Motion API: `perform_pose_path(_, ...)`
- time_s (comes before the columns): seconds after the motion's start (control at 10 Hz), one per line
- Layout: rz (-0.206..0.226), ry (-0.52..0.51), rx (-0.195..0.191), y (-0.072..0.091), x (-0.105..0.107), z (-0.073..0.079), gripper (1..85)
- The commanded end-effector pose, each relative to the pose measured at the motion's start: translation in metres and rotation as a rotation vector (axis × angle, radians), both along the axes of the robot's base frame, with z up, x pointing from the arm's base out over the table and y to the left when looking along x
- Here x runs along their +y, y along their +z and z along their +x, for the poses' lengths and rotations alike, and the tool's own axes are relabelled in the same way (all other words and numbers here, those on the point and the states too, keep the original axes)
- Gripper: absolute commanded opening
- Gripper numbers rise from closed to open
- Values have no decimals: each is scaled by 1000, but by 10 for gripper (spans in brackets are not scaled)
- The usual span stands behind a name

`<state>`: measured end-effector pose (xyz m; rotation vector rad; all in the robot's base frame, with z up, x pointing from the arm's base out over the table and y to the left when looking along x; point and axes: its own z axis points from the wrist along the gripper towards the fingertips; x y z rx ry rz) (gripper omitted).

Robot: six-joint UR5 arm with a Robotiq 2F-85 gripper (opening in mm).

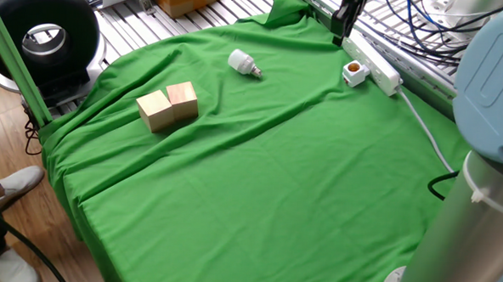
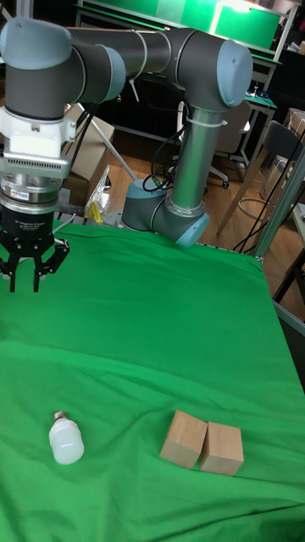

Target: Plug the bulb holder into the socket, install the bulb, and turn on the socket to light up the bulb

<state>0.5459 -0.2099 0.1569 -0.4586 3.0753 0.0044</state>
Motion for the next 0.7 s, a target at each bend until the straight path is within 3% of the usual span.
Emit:
perform_pose_path(0.0,20,10,10,1,5,-3,370)
perform_pose_path(0.2,23,-20,16,1,5,-4,357)
perform_pose_path(0.4,71,-8,-22,2,18,6,333)
perform_pose_path(0.5,17,19,-26,1,4,7,333)
perform_pose_path(0.6,3,-34,30,0,0,-8,330)
